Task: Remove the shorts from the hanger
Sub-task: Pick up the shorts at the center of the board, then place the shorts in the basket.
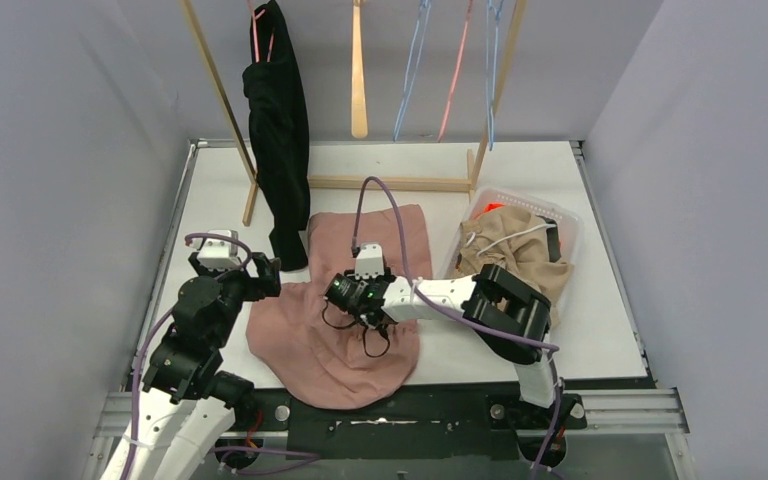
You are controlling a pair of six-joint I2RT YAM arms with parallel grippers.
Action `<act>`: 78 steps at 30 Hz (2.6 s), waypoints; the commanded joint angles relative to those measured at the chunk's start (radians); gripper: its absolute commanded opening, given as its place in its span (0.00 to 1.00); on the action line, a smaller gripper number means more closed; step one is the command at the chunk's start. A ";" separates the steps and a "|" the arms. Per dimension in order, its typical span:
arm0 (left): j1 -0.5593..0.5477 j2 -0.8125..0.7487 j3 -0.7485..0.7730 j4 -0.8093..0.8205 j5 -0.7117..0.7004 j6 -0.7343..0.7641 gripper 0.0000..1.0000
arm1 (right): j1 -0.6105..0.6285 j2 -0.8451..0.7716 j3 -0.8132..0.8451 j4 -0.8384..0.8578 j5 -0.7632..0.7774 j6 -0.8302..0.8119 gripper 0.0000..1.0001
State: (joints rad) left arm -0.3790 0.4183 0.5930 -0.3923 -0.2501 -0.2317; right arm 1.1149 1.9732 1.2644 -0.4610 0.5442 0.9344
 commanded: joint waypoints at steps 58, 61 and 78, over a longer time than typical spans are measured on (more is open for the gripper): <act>-0.006 0.003 -0.053 0.149 -0.018 -0.001 0.80 | 0.110 -1.055 0.207 0.508 0.838 -1.260 0.00; -0.006 0.006 -0.055 0.150 -0.013 0.000 0.80 | 0.093 -1.065 0.141 0.913 0.860 -1.612 0.00; -0.006 0.020 -0.055 0.153 0.017 0.005 0.80 | -0.657 -0.851 0.210 -0.198 0.291 -0.677 0.00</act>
State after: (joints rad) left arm -0.3809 0.4370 0.5320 -0.3050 -0.2527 -0.2417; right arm 0.7364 1.0119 1.4685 -0.1410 1.2663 -0.2455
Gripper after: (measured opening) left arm 0.802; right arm 0.168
